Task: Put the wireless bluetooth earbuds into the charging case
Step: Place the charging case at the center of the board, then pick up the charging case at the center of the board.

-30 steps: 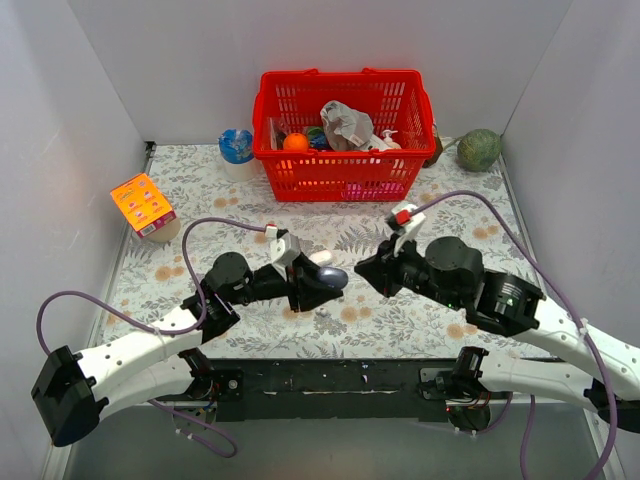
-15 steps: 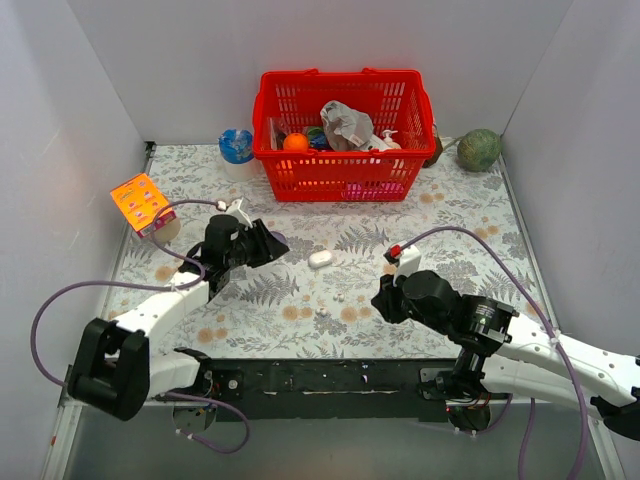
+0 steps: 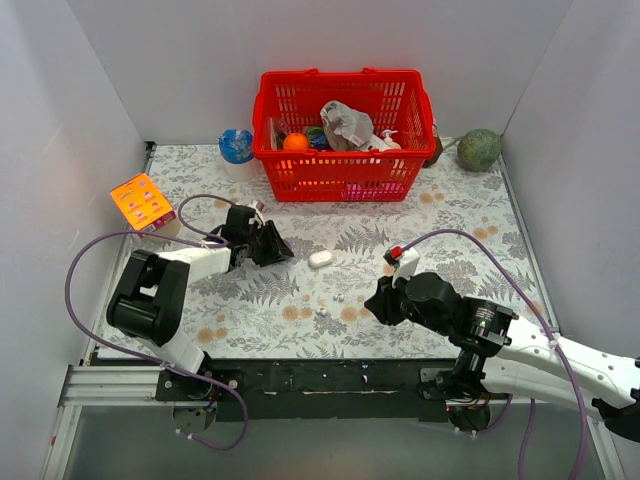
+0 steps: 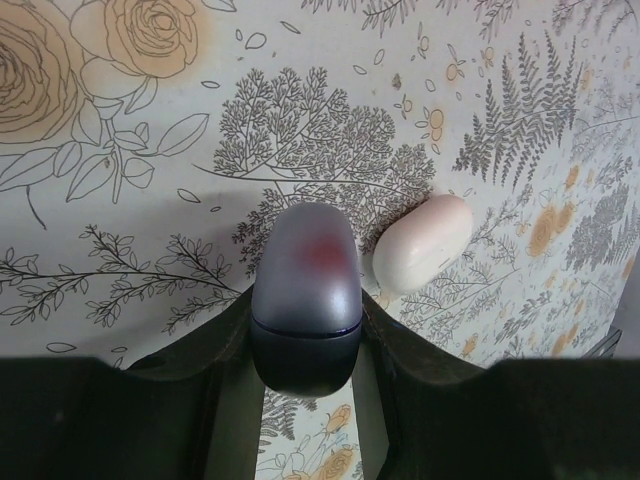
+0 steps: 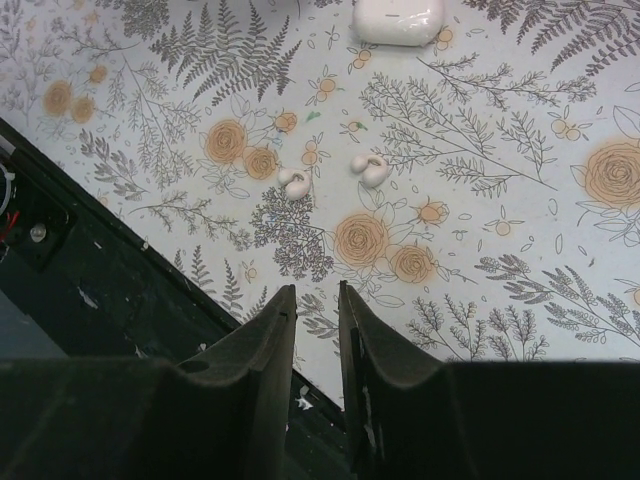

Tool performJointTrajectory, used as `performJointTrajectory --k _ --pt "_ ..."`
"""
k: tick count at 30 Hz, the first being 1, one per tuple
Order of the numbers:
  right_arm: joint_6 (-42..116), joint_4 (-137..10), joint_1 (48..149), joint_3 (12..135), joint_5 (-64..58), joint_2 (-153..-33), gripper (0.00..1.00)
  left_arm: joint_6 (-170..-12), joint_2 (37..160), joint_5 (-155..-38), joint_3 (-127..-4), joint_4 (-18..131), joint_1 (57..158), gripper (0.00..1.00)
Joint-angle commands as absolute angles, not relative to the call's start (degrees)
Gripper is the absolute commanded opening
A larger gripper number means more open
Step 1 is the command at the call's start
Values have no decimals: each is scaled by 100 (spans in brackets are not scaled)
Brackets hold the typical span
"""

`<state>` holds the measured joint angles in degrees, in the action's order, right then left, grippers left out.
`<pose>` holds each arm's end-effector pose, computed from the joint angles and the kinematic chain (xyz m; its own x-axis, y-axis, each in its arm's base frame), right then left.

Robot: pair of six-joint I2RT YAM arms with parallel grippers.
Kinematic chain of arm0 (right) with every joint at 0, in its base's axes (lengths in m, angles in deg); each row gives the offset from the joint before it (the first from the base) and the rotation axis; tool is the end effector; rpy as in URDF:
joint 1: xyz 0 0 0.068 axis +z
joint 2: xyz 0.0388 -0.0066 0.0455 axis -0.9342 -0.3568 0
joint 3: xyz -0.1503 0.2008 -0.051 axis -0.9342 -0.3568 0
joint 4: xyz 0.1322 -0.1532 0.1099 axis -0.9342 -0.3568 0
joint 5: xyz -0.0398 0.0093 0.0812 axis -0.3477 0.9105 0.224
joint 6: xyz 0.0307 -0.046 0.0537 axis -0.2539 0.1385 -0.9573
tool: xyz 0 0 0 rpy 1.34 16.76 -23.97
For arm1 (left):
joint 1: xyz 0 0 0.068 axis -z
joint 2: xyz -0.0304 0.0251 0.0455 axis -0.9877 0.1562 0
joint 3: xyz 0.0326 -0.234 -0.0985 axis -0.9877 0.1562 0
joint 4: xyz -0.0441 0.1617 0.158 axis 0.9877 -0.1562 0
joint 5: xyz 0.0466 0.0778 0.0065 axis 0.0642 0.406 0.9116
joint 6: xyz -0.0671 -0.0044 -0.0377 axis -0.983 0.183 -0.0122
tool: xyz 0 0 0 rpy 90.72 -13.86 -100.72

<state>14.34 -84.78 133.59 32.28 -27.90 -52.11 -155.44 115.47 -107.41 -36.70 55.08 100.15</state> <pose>0.0901 0.1443 0.2481 -0.5416 -0.0469 -0.8393 -0.5566 0.7682 0.3163 0.2804 -0.1199 0.1398 -0.6729 -0.7363 0.0720 -0.5538 0.4368 -0.7088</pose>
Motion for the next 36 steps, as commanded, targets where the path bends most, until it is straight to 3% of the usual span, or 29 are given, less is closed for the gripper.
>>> performJointTrajectory --k 1,3,4,13,20,21,22,28,32,36 --pt "1426 -8126 13361 3168 -2717 -5095 32 -15493 11609 -10675 -3861 5317 9973 14" --pt "1443 -8126 13361 3168 -2708 -5095 32 -15475 11680 -10631 -3861 5211 9982 32" --pt "1444 -8126 13361 3186 -2717 -5095 32 -15475 11706 -10579 -3852 5184 9982 36" --pt "1461 -8266 13361 3221 -2743 -5077 32 -15361 11610 -10385 -3772 4791 9965 48" --pt "1435 -8416 13361 3107 -2971 -4805 34 -15282 9881 -9437 -3852 3612 9965 54" --pt "1452 -8416 13352 3089 -3006 -4805 34 -15290 9487 -9157 -3861 3428 9965 67" --pt "1435 -8390 13352 3072 -3024 -4814 35 -15325 9274 -9076 -3852 3374 9965 98" --pt "1199 -8337 13352 2984 -3261 -5007 41 -16642 8386 -8715 -3361 3636 9947 98" --pt "943 -8154 13352 2922 -3578 -4946 47 -17056 7954 -9820 -2606 4663 9947 98" --pt "1092 -8108 13352 2913 -3437 -4875 48 -18137 7935 -10148 -2251 5377 10008 98"
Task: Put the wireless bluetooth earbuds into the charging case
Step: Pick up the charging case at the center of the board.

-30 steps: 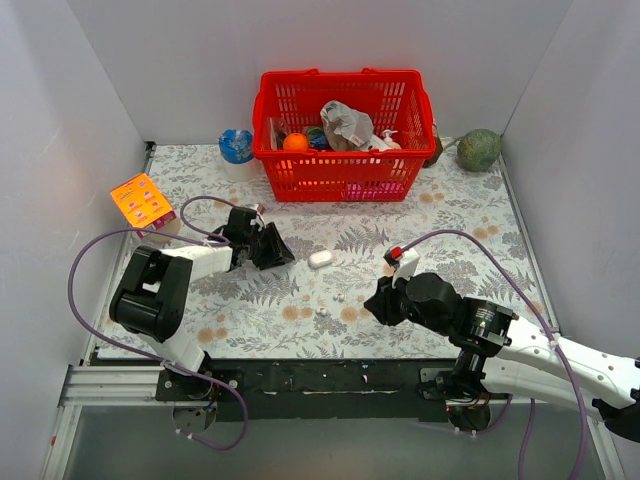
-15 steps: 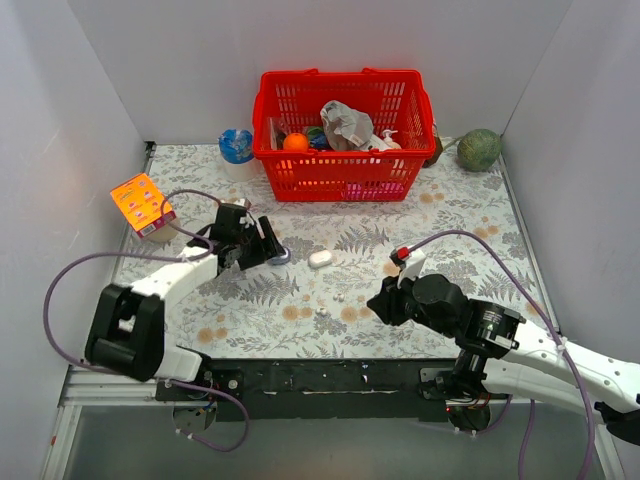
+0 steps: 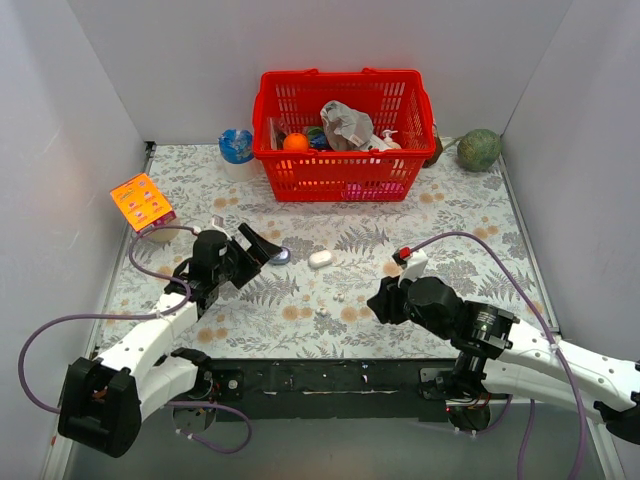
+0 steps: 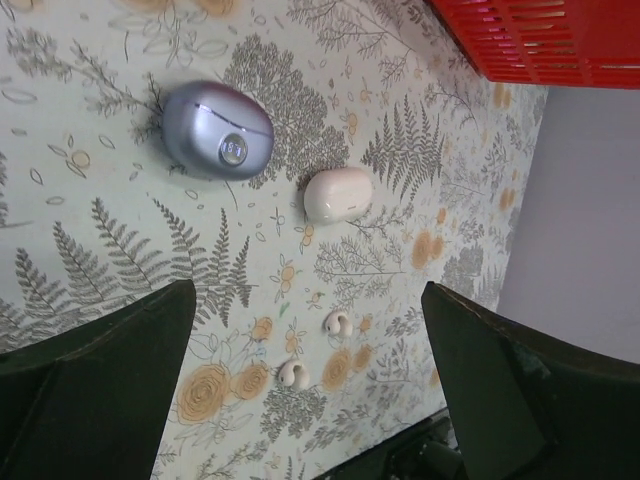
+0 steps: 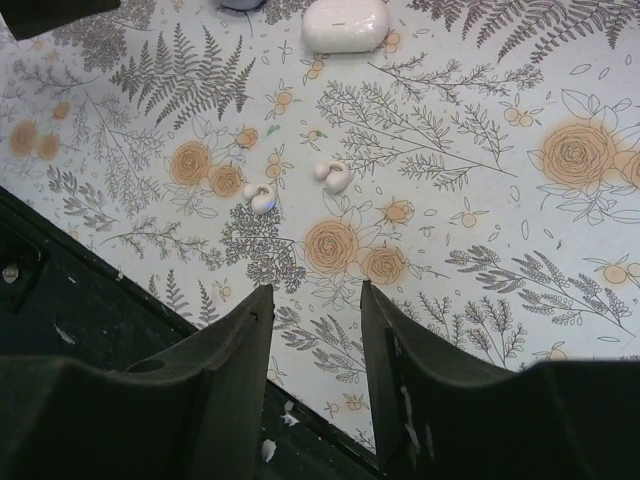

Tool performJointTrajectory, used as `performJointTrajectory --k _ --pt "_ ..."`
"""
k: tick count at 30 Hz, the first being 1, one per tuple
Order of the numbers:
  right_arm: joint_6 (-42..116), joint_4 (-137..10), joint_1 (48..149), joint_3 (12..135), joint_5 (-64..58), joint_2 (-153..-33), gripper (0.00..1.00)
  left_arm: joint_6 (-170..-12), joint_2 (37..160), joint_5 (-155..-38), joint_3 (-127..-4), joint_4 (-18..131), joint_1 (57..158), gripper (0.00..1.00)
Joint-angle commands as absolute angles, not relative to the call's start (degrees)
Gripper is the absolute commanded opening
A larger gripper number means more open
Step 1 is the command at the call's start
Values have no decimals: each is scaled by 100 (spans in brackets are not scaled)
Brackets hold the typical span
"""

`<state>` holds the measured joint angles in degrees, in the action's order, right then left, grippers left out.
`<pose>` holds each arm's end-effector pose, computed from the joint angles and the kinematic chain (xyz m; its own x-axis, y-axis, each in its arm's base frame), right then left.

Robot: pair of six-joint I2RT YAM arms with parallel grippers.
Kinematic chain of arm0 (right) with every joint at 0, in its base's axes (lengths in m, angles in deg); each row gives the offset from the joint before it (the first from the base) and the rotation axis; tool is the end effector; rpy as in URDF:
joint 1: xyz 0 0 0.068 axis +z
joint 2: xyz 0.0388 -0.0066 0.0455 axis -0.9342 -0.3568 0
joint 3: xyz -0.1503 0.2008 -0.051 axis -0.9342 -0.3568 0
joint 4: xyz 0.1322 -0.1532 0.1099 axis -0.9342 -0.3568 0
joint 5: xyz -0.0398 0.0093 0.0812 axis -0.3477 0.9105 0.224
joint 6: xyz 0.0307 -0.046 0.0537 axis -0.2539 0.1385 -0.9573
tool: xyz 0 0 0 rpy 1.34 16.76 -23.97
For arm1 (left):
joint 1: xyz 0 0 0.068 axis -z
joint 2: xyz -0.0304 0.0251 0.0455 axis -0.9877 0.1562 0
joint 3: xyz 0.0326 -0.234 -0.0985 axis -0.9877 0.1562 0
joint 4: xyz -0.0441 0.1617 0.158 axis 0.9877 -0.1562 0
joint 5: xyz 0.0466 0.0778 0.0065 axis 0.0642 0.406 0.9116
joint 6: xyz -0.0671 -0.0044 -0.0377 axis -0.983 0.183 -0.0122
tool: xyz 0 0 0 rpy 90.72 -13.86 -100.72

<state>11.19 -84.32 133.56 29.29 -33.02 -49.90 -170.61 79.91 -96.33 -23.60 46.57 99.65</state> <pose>0.0919 0.1351 0.2380 -0.5415 0.0207 -0.8404 -0.4749 0.8174 0.3261 0.2008 -0.0773 0.2016 -0.4168 -0.9042 0.0928 -0.5374 0.1628 -0.8275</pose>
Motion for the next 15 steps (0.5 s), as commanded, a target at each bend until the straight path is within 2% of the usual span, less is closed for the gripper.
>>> performJointTrajectory --k 1,6,9,13,15 --pt "1083 -8187 13352 2922 -3472 -4884 49 -18129 8032 -10165 -2357 5308 10052 98" --pt "899 -8591 13352 2887 -3648 -5007 52 -17725 8691 -8401 -3464 3869 11255 98" --pt "679 -8636 13361 2826 -3806 -4972 65 -18198 8832 -8598 -3440 4101 11344 98" --pt "617 -8487 13352 2694 -3859 -4814 67 -18814 8586 -8997 -2517 5699 11397 98" --pt "609 -8495 13361 2667 -3859 -4735 67 -18597 8953 -8430 -3145 4872 11625 98"
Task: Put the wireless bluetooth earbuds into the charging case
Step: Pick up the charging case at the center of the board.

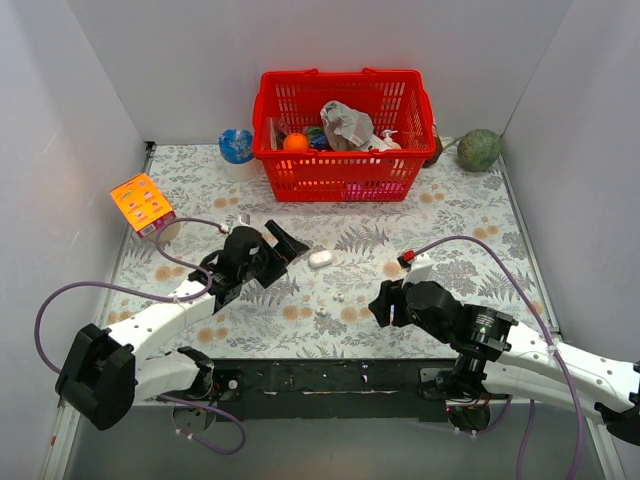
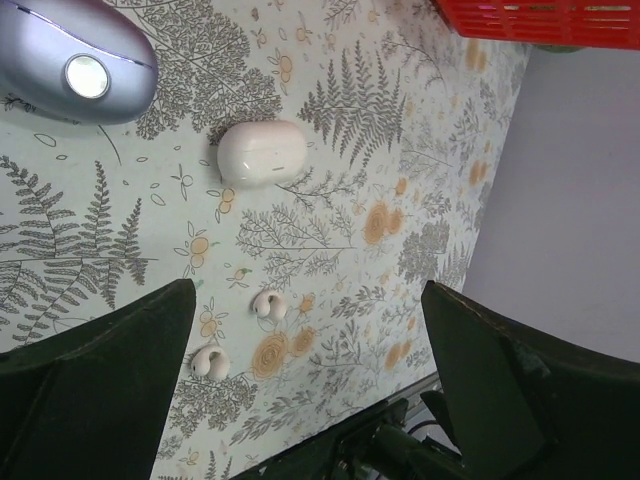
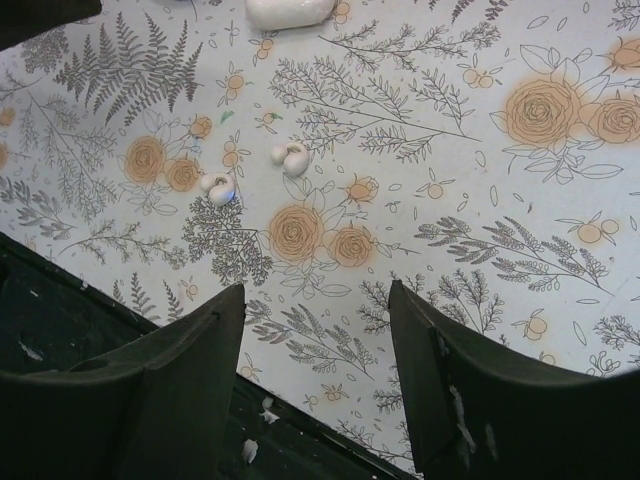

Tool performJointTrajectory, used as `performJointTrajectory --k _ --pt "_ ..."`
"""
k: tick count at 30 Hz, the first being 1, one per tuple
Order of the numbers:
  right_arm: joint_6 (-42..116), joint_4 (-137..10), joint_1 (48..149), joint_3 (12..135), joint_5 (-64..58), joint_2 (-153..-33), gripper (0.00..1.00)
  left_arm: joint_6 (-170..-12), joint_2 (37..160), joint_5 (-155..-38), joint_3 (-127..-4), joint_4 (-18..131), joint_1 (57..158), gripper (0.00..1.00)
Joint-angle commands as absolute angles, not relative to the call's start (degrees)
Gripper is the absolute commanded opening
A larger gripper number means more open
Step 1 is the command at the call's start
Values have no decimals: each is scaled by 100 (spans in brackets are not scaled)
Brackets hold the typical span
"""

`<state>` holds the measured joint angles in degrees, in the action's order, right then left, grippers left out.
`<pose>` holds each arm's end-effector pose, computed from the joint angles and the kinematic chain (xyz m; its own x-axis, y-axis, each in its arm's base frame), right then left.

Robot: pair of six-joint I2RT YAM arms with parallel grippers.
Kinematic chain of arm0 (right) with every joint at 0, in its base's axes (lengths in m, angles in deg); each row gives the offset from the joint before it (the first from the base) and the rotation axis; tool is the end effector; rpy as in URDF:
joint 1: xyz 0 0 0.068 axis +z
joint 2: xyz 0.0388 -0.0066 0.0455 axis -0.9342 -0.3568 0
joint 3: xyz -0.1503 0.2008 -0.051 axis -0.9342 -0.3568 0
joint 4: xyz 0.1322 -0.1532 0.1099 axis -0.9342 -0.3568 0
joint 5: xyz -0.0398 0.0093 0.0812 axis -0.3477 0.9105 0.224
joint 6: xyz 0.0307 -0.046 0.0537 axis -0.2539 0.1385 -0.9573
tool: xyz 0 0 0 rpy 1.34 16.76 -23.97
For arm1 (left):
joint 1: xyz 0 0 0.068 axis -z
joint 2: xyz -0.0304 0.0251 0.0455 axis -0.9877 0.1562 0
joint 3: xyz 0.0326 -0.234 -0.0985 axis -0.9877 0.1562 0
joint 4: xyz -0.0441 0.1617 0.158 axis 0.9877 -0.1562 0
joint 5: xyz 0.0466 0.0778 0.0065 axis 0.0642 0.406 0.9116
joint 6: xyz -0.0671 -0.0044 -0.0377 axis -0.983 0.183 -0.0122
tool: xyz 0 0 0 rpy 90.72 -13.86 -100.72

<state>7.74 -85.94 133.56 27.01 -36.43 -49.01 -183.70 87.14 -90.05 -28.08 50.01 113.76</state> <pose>0.0924 0.1278 0.2244 -0.5630 0.0499 -0.8250 -0.3993 0.8575 0.3244 0.2018 -0.1320 0.2078 -0.4327 -0.8743 0.2199 -0.5850 0.0867 -0.8064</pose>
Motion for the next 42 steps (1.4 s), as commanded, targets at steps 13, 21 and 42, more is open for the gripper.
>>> performJointTrajectory --k 13,21,42 --pt "512 -8768 13343 2773 -3921 -4673 67 -18955 12470 -6852 -6733 1115 12522 98" --pt "547 -8662 13343 2720 -3807 -4691 67 -18596 12988 -6931 -7024 1062 12531 98" --pt "547 -8635 13343 2571 -3684 -4559 67 -17725 13623 -7036 -7394 1238 12522 98"
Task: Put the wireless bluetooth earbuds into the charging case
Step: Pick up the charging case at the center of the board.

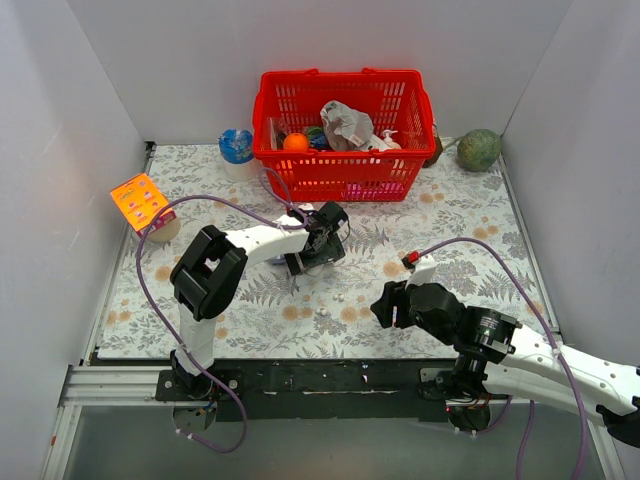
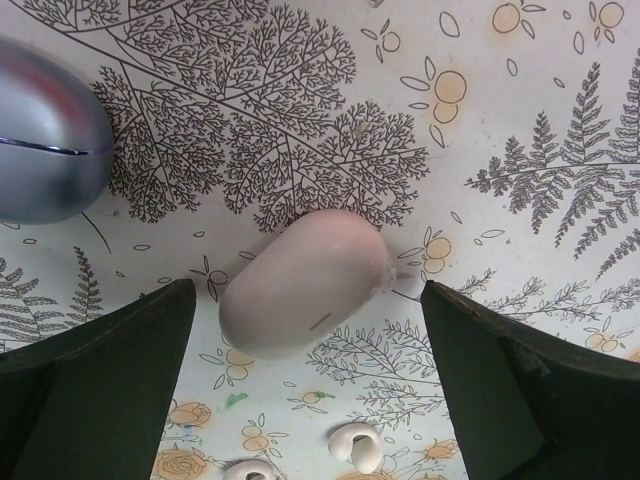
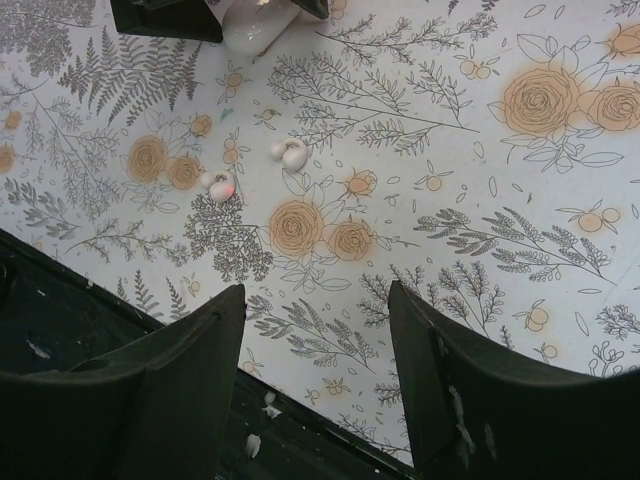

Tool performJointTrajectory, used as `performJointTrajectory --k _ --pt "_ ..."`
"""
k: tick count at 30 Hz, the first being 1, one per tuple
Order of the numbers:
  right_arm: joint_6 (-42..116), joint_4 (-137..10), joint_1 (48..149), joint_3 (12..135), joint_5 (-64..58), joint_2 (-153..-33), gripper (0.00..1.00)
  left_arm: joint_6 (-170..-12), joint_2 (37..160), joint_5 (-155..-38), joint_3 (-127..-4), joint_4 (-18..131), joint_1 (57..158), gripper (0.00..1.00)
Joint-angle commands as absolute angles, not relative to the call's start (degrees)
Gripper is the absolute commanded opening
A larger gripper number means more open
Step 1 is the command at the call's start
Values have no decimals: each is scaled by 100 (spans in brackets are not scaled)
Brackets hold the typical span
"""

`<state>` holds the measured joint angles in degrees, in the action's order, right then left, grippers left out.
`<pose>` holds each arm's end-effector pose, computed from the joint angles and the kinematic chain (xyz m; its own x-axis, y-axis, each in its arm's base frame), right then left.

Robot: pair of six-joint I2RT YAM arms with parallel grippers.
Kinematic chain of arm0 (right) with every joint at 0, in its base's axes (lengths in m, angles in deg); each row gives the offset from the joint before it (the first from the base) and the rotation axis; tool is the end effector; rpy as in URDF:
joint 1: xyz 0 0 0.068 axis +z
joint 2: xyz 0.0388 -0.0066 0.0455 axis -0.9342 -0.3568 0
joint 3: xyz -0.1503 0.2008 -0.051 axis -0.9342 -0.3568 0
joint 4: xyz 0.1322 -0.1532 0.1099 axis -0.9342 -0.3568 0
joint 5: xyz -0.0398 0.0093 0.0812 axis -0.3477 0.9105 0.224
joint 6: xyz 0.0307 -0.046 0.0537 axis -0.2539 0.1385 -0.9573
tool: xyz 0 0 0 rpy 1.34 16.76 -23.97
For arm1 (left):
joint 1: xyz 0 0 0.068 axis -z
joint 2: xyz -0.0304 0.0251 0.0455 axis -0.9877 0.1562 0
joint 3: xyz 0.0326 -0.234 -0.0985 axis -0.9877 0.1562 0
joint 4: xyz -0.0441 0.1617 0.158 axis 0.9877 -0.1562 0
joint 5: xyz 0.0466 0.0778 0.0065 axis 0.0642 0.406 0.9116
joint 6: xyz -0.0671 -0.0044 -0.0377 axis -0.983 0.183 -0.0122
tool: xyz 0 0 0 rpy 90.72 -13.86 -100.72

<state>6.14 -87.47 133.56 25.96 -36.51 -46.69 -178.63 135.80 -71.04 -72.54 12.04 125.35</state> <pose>0.0895 0.1215 0.2206 -0.5749 0.0709 -0.8152 -0.3820 0.8578 0.3440 0.2694 -0.2359 0.1440 -0.4980 -0.8321 -0.2442 -0.7803 0.5528 -0.2925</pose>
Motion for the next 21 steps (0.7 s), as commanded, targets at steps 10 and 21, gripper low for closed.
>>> performJointTrajectory --k 10,21 --pt "643 -8548 13343 2474 -3535 -4532 66 -17796 13359 -6993 -7175 1229 12575 98" --pt "670 -8758 13343 2606 -3411 -4471 64 -16680 13219 -7098 -6902 1773 12575 89"
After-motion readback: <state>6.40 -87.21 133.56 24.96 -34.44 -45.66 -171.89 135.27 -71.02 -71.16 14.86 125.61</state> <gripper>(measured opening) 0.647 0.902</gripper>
